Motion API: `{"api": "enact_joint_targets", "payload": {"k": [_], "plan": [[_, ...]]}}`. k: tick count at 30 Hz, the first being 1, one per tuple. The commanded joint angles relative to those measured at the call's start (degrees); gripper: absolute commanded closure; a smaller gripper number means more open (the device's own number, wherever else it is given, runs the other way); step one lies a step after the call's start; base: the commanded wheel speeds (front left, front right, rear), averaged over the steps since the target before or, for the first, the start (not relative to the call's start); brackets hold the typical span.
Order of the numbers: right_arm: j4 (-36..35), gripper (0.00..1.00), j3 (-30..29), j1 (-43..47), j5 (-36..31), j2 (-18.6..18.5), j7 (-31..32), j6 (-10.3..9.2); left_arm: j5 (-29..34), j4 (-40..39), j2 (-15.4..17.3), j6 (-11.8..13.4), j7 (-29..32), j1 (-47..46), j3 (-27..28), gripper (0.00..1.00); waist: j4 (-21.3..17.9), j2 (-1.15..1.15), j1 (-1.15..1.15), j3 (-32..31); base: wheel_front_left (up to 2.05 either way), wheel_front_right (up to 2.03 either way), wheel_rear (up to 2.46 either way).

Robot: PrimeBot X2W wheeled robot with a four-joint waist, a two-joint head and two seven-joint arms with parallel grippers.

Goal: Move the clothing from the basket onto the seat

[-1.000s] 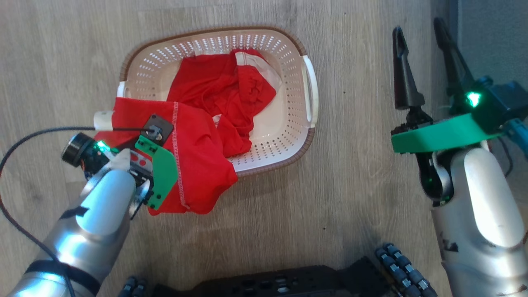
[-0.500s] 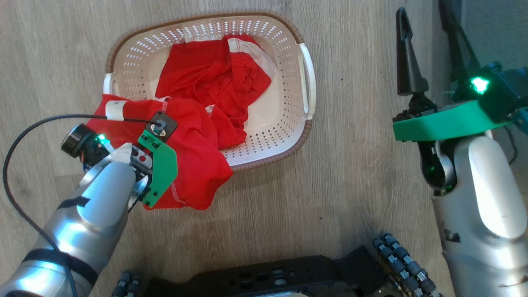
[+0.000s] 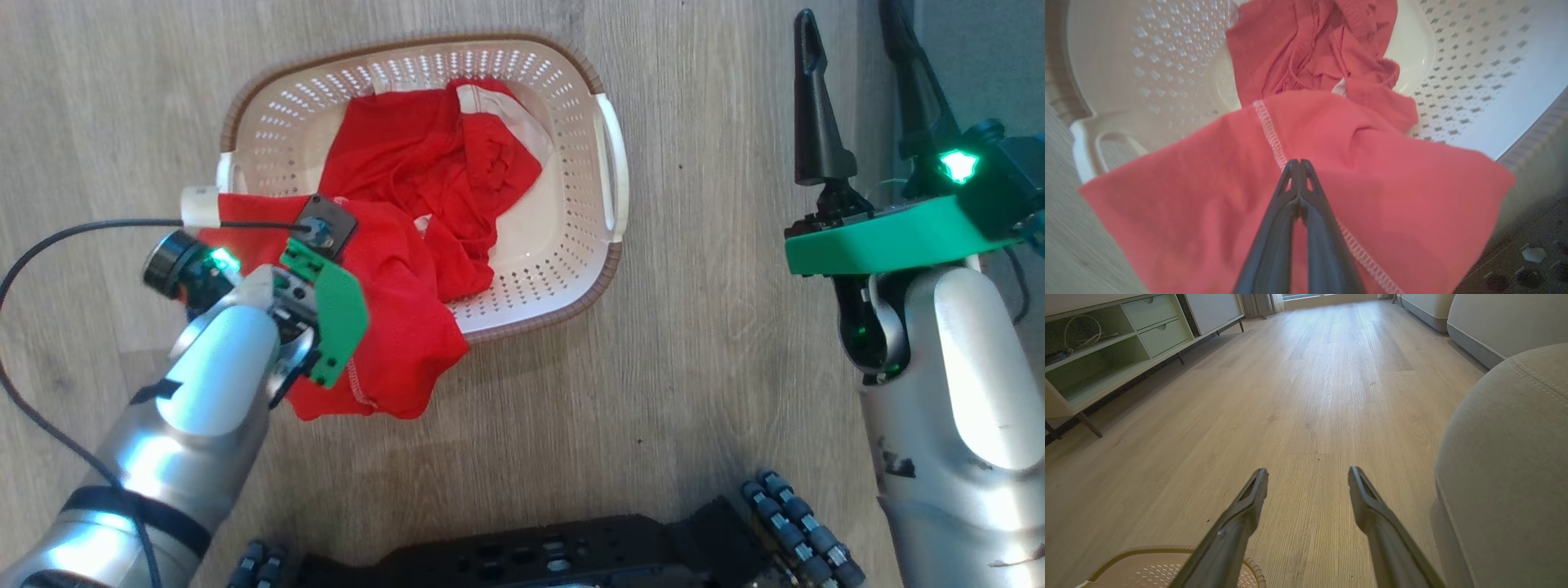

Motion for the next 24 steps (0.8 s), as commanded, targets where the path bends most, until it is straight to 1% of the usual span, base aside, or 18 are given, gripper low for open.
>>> {"api": "enact_joint_targets", "payload": {"k": [1, 7, 11, 15, 21, 22, 24], "plan": [[-1.4, 0.00, 0.7, 1.6, 0.3, 0.8, -0.4, -0.01, -0.4, -1.6, 1.0, 0.5, -0.8, 0.8, 1.6, 1.00, 0.3, 0.00, 0.00, -0.5, 0.00, 0.00, 0.00], [-1.0, 0.00, 0.3, 2.2, -0.1, 0.8, -0.4, -0.01, -2.0, -4.7, -0.2, 1.5, -4.0, 2.1, 2.4, 1.00, 1.1, 0.00, 0.00, -2.7, 0.00, 0.00, 0.00], [-0.5, 0.00, 0.4, 3.2, -0.2, 0.8, -0.4, -0.01, -3.1, -6.5, -0.8, 2.6, -7.3, 3.5, 3.3, 1.00, 1.5, 0.00, 0.00, -5.4, 0.00, 0.00, 0.00], [0.3, 0.00, 0.2, 5.2, -0.5, 0.8, -0.4, -0.01, -5.2, -8.0, -2.0, 4.3, -12.5, 5.8, 5.3, 1.00, 2.0, 0.00, 0.00, -10.3, 0.00, 0.00, 0.00], [1.8, 0.00, -0.6, 9.9, -1.0, 0.8, -0.4, -0.01, -9.1, -9.4, -3.7, 6.2, -20.7, 10.9, 8.8, 1.00, 3.2, 0.00, 0.00, -20.0, 0.00, 0.00, 0.00], [1.8, 0.00, -0.6, 9.9, -1.0, 0.8, -0.4, -0.01, -9.1, -9.4, -3.7, 6.2, -20.7, 10.9, 8.8, 1.00, 3.2, 0.00, 0.00, -20.0, 0.00, 0.00, 0.00], [2.2, 0.00, -1.2, 11.6, -1.2, 0.8, -0.4, -0.01, -10.2, -10.3, -4.1, 6.7, -22.8, 12.7, 10.1, 1.00, 3.6, 0.00, 0.00, -23.5, 0.00, 0.00, 0.00]]}}
